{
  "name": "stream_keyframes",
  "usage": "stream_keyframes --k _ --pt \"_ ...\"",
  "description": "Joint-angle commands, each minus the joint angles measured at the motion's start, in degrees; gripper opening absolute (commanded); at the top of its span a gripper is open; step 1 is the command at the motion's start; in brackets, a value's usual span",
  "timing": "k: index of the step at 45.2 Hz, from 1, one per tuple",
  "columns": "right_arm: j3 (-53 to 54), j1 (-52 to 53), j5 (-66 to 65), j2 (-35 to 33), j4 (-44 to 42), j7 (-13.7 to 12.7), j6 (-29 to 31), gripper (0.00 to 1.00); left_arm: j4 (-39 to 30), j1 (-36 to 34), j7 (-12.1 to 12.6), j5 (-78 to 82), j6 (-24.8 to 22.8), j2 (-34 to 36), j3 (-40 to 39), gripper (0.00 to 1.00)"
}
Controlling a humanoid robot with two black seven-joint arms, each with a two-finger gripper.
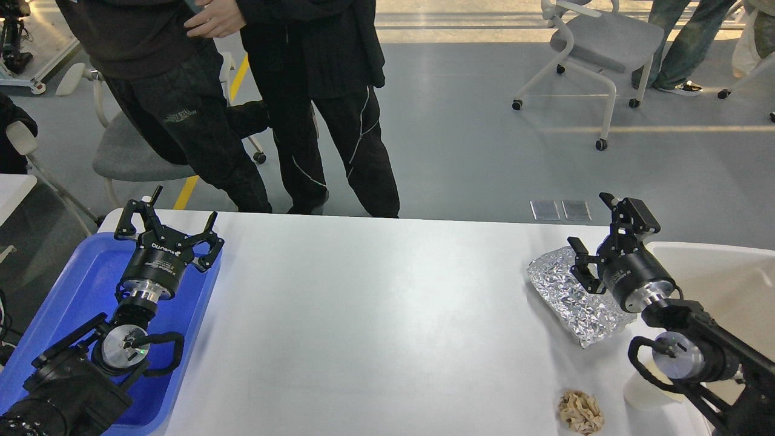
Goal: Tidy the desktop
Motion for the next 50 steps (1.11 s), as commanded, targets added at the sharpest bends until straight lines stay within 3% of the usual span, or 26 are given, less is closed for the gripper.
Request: stream_keyframes --k 1,3,4,8,20,31,40,50 --pt "-4.98 1.46 -1.32 -7.3 2.64 -3.86 0.06 1.0 0.01 -0.01 0.0 0.06 -0.44 0.0 0.0 1.0" --pt "-6.65 2.51 -1.94 -8.26 2.73 -6.49 0.06 1.0 -0.08 -0.01 0.09 0.14 -0.53 0.0 0.09 1.0" --pt "-7.97 3.21 -2.2 -9.23 2.73 -9.03 -0.03 1.0 -0.08 -0.01 0.09 0.15 -0.53 0.0 0.09 1.0" --pt "-9.56 4.71 -2.55 -12.04 3.69 -11.6 0.06 1.0 -0.08 -0.01 0.09 0.15 -0.53 0.0 0.18 1.0" --pt "-21.51 12.62 -11.16 -23.2 7.47 -11.87 1.63 1.0 -0.08 -0.1 0.09 0.23 -0.62 0.0 0.18 1.0" --pt "-33.11 20.97 -26.98 -30.94 10.72 -13.89 10.68 1.0 -0.08 -0.1 0.09 0.23 -0.62 0.0 0.18 1.0" --pt "-34.0 22.73 -40.51 -33.22 11.16 -13.54 11.75 1.0 -0.08 -0.1 0.09 0.23 -0.62 0.0 0.18 1.0" --pt "-34.52 21.59 -46.05 -34.46 11.16 -13.36 11.57 1.0 -0.08 -0.1 0.09 0.32 -0.62 0.0 0.18 1.0"
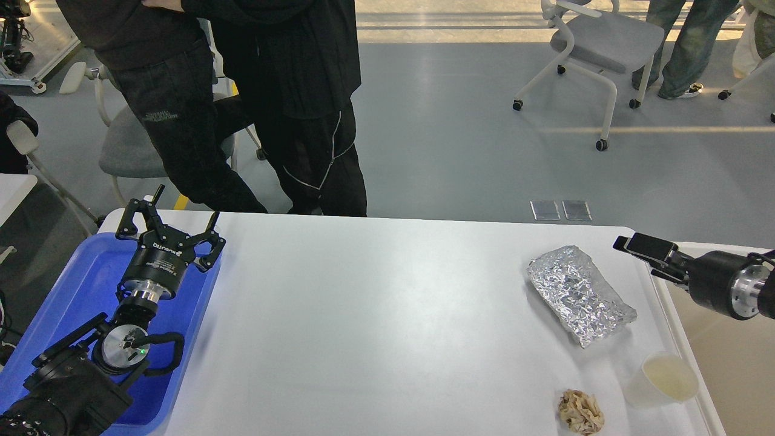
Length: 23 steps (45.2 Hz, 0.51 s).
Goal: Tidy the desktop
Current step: 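Lower the right gripper toward the small translucent plastic cup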
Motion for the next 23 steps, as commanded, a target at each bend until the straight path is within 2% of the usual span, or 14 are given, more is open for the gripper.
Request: stream_keyframes --k 1,18,23 --pt "-2.13 0.29 -10.94 -2.3 0.46 -0.07 0.92 1.0 0.0 0.0 0.0 0.04 -0.01 0.0 0.0 1.0" --pt "-7.75 -1.21 -21.68 -2.82 -1.21 0.2 0.65 1.0 0.0 0.0 0.0 -0.05 -0.01 0.0 0.0 1.0" --pt "-8.98 -1.82 -21.6 -3.44 -1.04 2.21 0.65 1.0 0.0 0.0 0.0 0.04 -0.01 0.0 0.0 1.0"
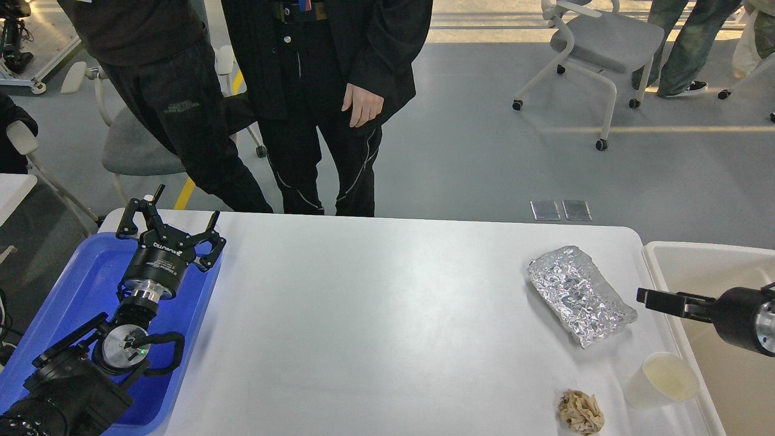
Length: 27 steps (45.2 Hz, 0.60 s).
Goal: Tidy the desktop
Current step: 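Lower the right gripper toward the small translucent plastic cup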
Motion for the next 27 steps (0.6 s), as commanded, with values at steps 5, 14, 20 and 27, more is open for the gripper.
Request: stream_keyframes --k 5,14,20,27 --pt "-5.64 -1.84 -4.0 -1.58 -0.14 4.64 0.02 1.0 0.0 0.0 0.0 0.05 0.0 0.0 0.0 1.0" --pt "-8.89 -1.93 -5.05 -2.72 -0.23 7.89 0.02 0.99 0.0 0.0 0.0 -0.04 0.0 0.0 0.0 1.0" --pt "-9.6 -2.1 -6.72 -2.64 -1.63 8.07 -0.07 0.99 0.0 0.0 0.0 -0.04 0.0 0.0 0.0 1.0" --pt "-9.43 -3.86 -6.81 -1.23 -6.29 8.07 -0.95 0.99 0.0 0.0 0.0 -0.04 0.0 0.0 0.0 1.0"
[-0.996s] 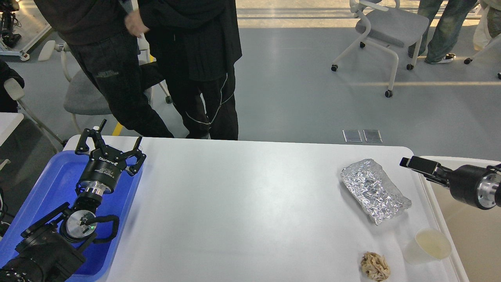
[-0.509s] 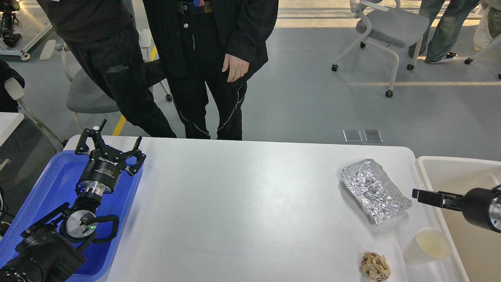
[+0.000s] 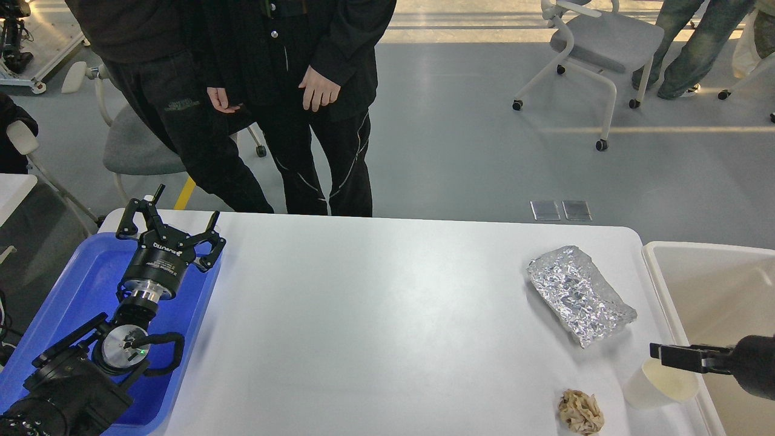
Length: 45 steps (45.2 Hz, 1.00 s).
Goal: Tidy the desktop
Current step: 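Lower the right gripper toward the small translucent plastic cup, then close the right gripper on the translucent cup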
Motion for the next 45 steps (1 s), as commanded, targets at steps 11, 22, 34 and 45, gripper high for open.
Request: stream_keyframes --k 11,22,34,45 --pt "-1.21 -3.73 -1.11 4.32 -10.98 1.87 -2.07 0.99 0.0 0.0 0.0 0.05 0.0 0.0 0.0 1.0" --pt "-1.3 -4.26 -0.15 5.73 -11.07 2.83 -1.99 0.94 0.0 0.0 0.0 0.05 0.0 0.0 0.0 1.0" --pt "-0.86 -4.79 0.2 8.54 -11.42 2.84 -3.57 0.47 0.0 0.0 0.0 0.05 0.0 0.0 0.0 1.0" --pt "-0.51 -4.7 0.21 8.63 -11.77 2.84 -3.39 0.0 0.0 0.0 0.0 0.05 0.0 0.0 0.0 1.0"
